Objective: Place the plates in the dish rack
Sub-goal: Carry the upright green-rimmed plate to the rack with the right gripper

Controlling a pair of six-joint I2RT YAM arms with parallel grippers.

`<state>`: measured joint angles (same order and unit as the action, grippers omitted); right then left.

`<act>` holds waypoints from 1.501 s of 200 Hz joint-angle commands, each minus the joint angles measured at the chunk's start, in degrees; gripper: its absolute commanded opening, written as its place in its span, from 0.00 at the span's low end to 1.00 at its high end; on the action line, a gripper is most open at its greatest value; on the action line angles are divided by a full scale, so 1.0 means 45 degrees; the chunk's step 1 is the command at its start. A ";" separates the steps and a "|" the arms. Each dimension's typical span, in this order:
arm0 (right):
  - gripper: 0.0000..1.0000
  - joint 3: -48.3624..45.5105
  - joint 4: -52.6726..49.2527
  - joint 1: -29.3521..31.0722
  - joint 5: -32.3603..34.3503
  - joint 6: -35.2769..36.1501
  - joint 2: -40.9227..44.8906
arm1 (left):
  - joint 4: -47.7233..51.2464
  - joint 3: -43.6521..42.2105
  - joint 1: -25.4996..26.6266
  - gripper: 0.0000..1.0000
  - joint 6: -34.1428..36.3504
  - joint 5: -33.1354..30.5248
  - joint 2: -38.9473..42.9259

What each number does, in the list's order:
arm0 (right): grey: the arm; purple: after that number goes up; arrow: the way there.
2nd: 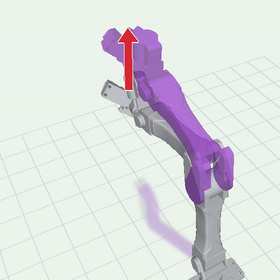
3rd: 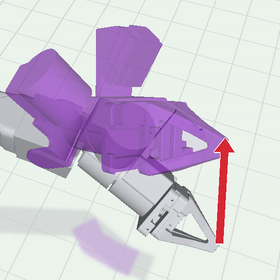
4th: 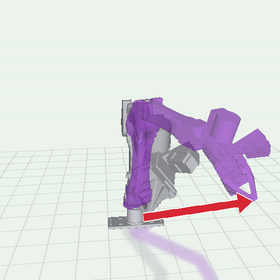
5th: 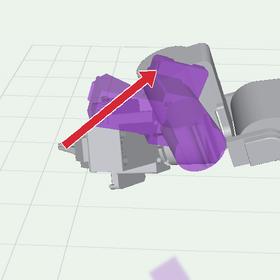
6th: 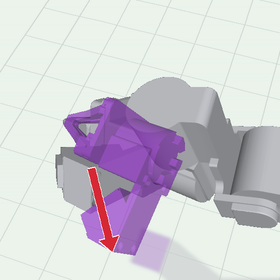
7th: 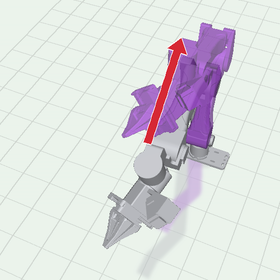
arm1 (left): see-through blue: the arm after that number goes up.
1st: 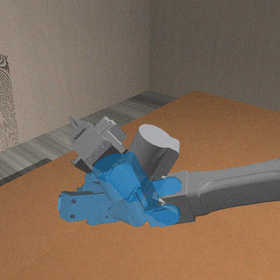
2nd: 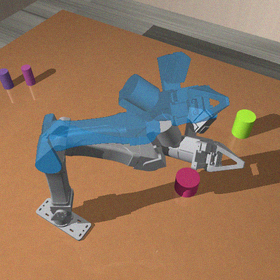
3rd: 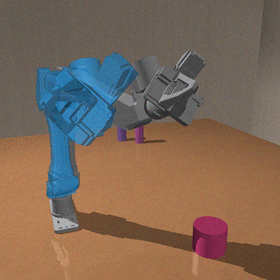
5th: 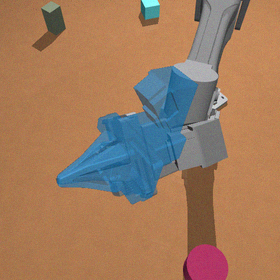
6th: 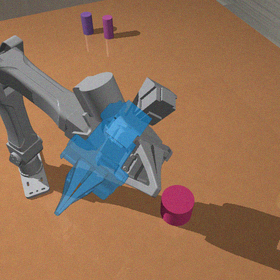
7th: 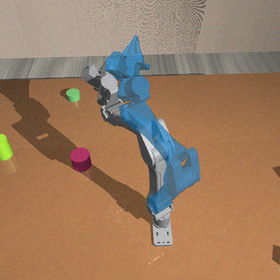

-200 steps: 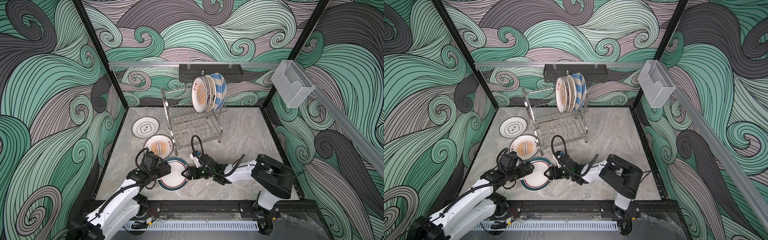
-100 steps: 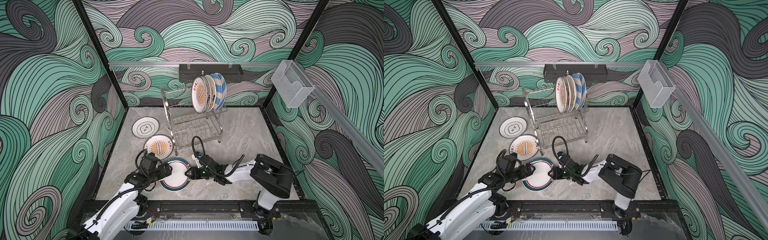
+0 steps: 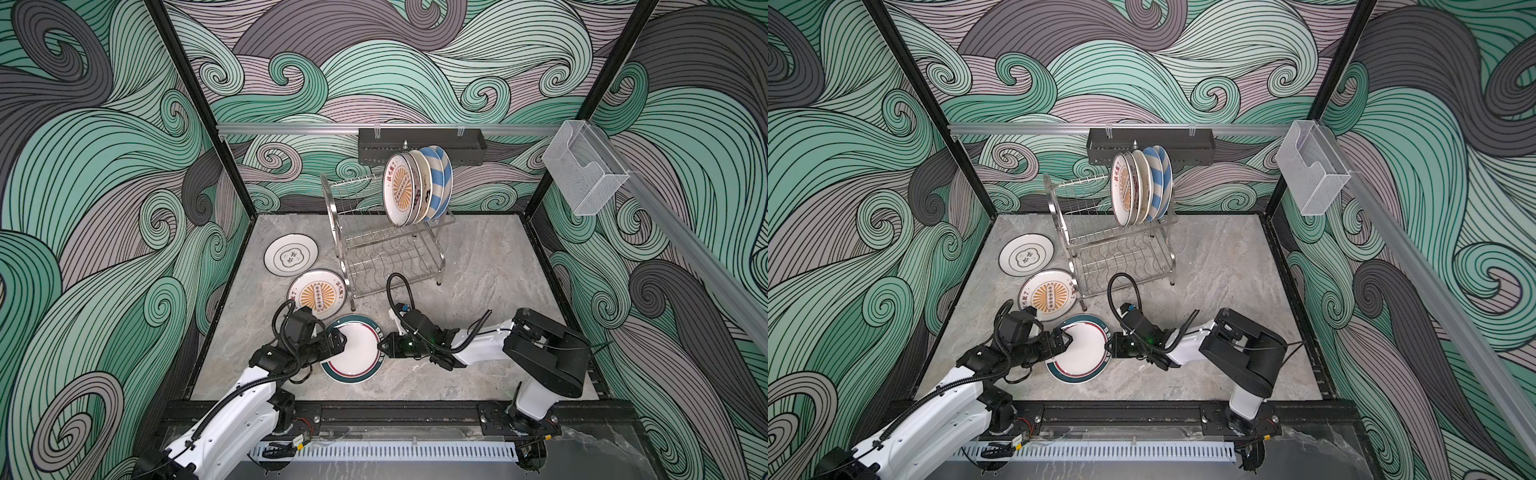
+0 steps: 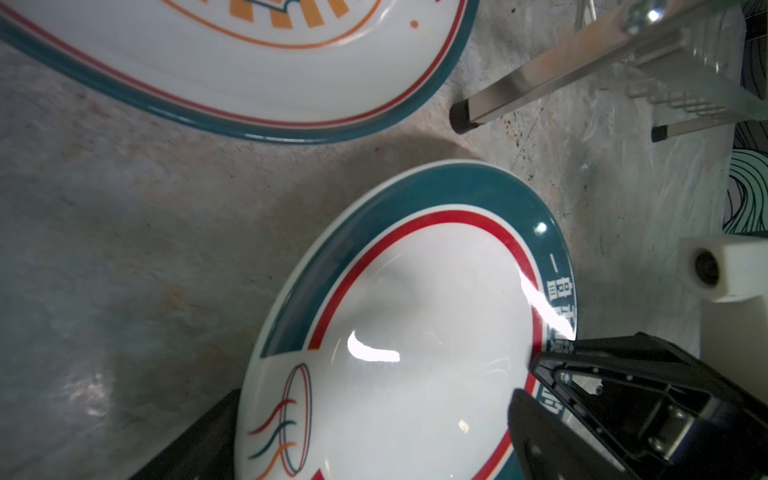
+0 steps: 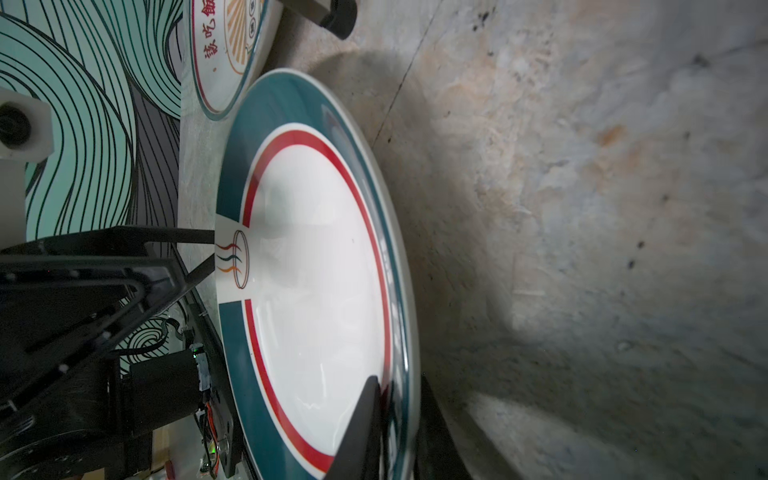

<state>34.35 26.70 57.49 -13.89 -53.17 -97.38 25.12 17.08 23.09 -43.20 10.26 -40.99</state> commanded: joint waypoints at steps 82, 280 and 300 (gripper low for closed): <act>0.00 -0.0746 -0.3143 -0.0255 0.1827 0.0292 0.4399 | 0.0805 0.2434 0.0114 0.99 0.1357 -0.1284 0.0108; 0.00 1.3151 -1.6466 -0.0277 0.9343 0.7257 0.6548 | 0.3427 0.6617 -0.2131 0.99 0.4551 0.0568 -0.2639; 0.00 1.4710 -1.5986 -0.0280 1.0115 0.7974 0.5424 | 0.3252 0.6510 -0.2233 0.99 0.4580 0.0843 -0.2899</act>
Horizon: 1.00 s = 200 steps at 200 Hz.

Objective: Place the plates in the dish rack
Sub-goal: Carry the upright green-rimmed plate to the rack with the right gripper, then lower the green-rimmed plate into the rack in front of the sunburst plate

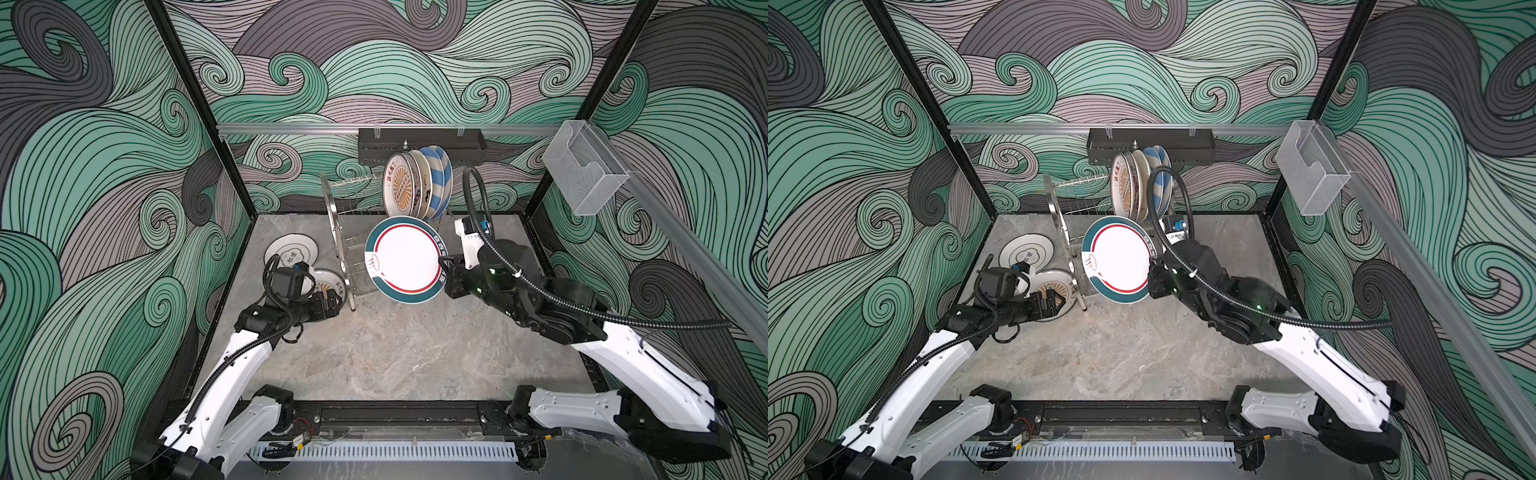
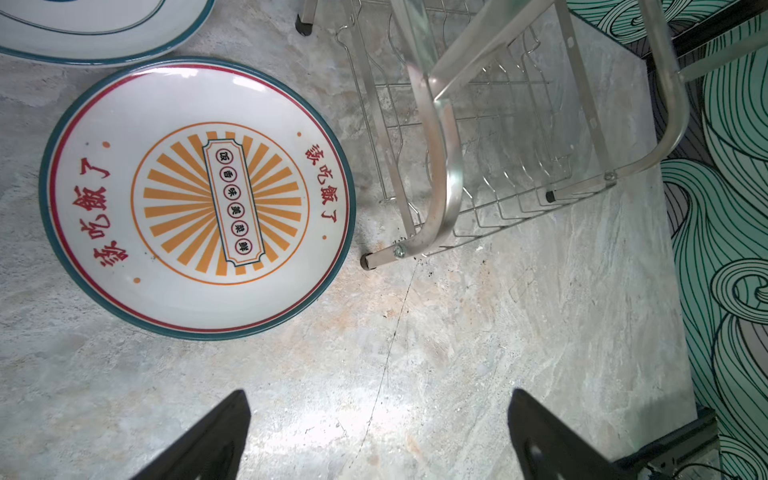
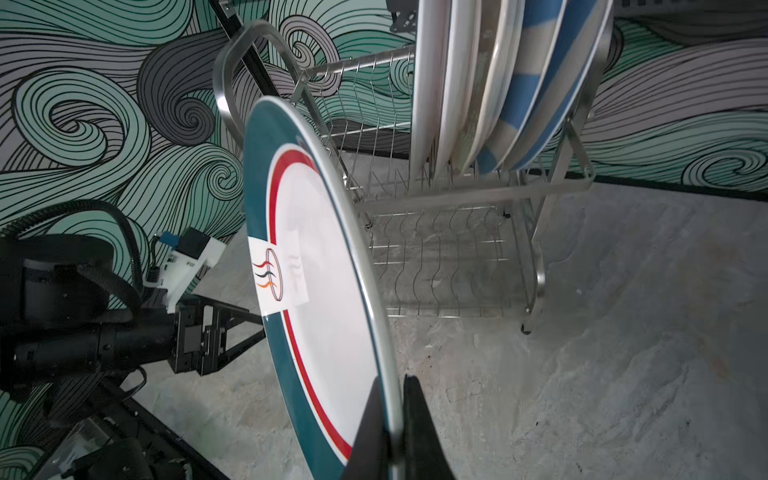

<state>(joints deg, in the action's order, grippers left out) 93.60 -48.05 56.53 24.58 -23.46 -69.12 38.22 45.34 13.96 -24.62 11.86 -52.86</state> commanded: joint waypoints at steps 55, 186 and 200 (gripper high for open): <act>0.00 0.5008 0.2502 -0.0013 0.4379 0.3208 -0.3532 | 0.0248 0.0147 -0.0660 0.98 0.0557 0.0897 -0.0527; 0.00 0.6723 0.8042 0.0011 0.9728 0.5873 -0.8279 | 0.0112 -0.0022 -0.0707 0.98 0.0574 0.2073 -0.0930; 0.00 0.6670 0.8910 0.0011 1.0162 0.6456 -0.8624 | 0.0174 -0.0025 -0.0717 0.99 0.0583 0.1975 -0.0862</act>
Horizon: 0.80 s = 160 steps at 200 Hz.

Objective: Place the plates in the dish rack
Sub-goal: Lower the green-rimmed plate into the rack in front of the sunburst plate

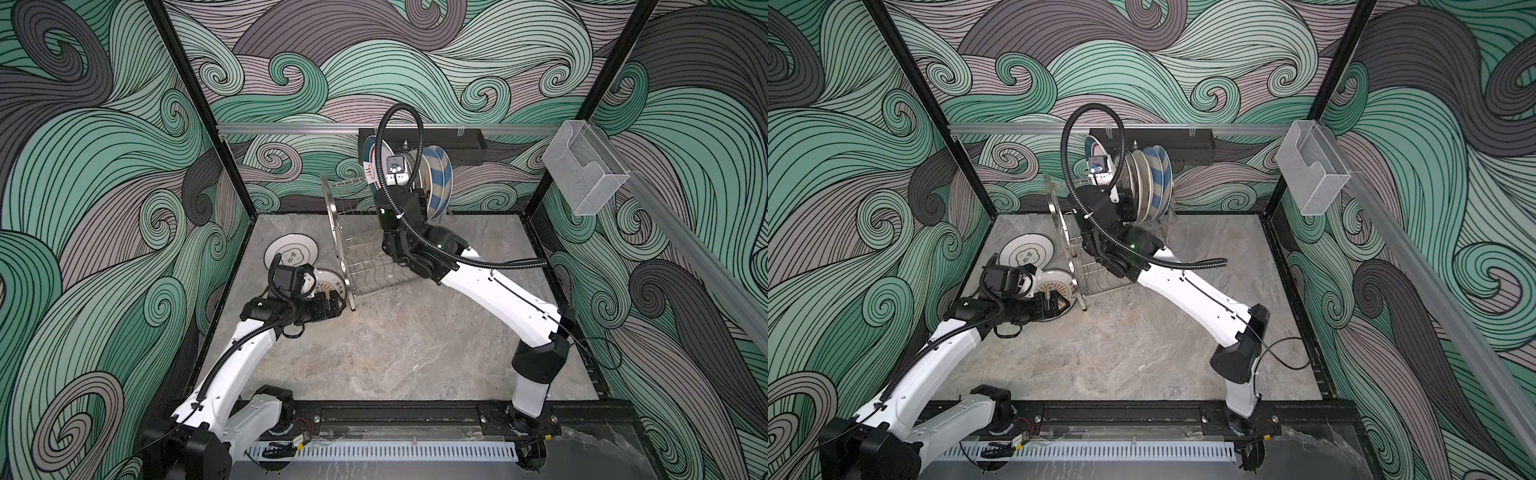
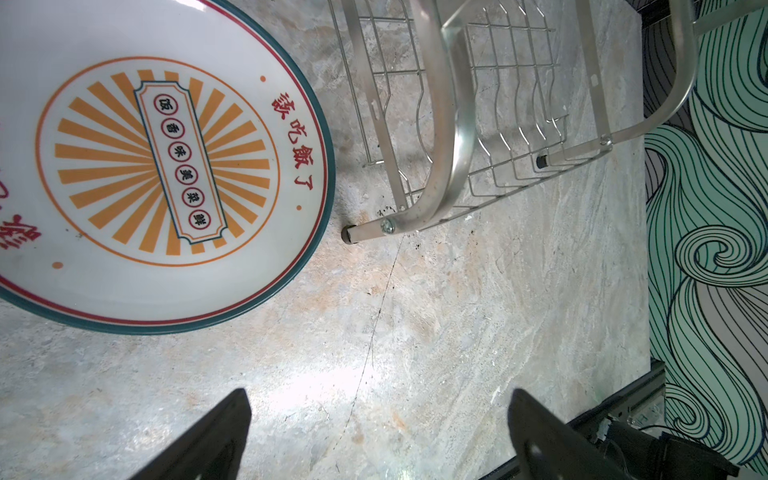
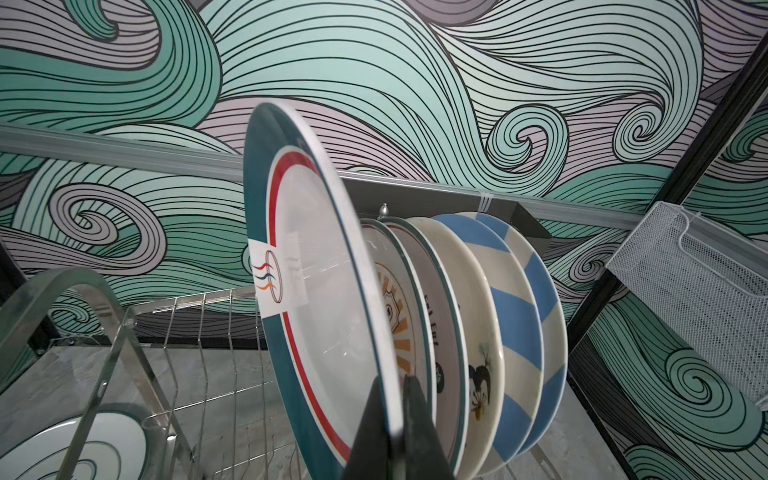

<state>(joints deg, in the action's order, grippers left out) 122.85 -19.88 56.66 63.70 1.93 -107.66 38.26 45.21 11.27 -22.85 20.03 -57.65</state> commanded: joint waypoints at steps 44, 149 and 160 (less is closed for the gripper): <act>0.00 -0.0382 0.3724 -0.0122 0.1940 0.1127 -0.0412 | 0.0150 -0.0047 -0.0105 0.99 0.0166 0.0216 0.0223; 0.00 -0.0805 0.2217 -0.0248 0.1797 -0.0732 -0.0563 | 0.0179 -0.0005 -0.0115 0.99 0.0189 0.0007 0.0290; 0.00 -0.0803 0.2131 -0.0248 0.1799 -0.0796 -0.0631 | 0.0173 0.0011 -0.0113 0.98 0.0195 -0.0028 0.0295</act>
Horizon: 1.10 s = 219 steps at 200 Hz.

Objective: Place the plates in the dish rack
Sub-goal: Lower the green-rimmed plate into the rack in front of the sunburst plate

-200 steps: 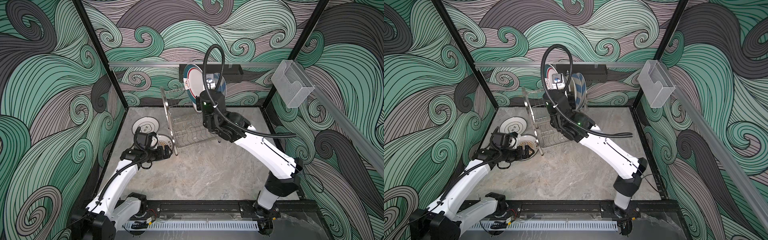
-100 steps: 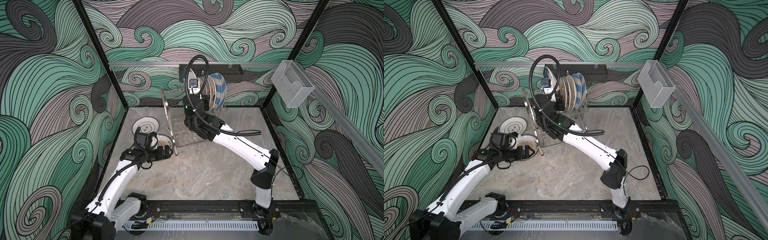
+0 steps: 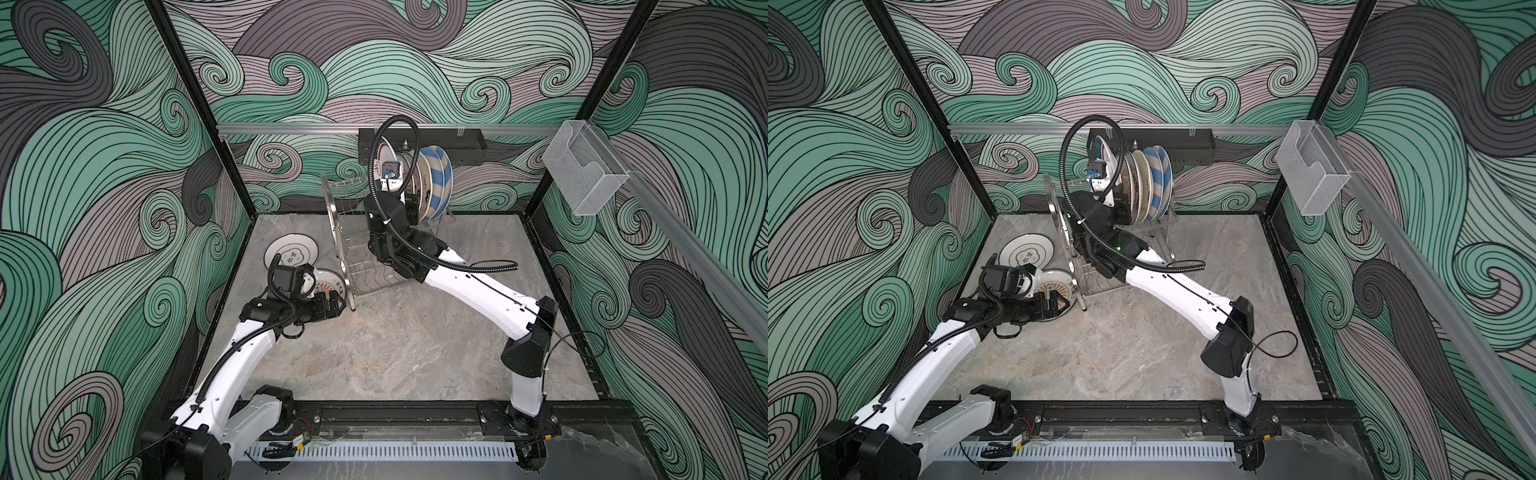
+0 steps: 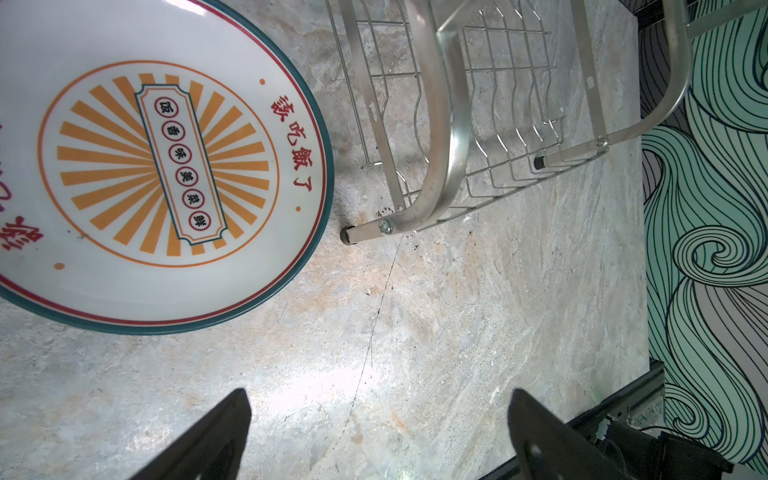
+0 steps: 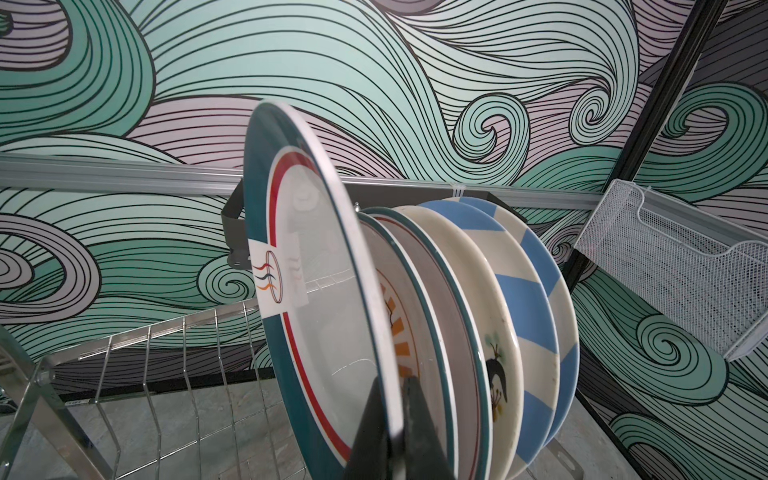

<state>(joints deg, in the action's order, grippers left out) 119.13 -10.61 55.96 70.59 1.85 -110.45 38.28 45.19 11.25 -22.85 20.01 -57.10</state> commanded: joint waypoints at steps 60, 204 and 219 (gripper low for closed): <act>0.00 0.0439 -0.1187 -0.0188 -0.0133 -0.1985 -0.0384 | 0.0184 0.0022 -0.0109 0.99 0.0190 -0.0089 0.0214; 0.17 -0.0124 -0.2154 -0.0151 -0.0725 -0.2234 0.0145 | 0.0126 0.0015 -0.0136 0.99 0.0174 -0.0271 0.0414; 0.20 -0.0152 -0.2077 -0.0133 -0.0725 -0.2005 0.0281 | 0.0116 0.0011 -0.0136 0.99 0.0163 -0.0277 0.0416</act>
<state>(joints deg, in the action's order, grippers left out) 119.04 -20.16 55.27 67.92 -8.80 -112.42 38.26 45.19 11.25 -22.85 19.68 -56.25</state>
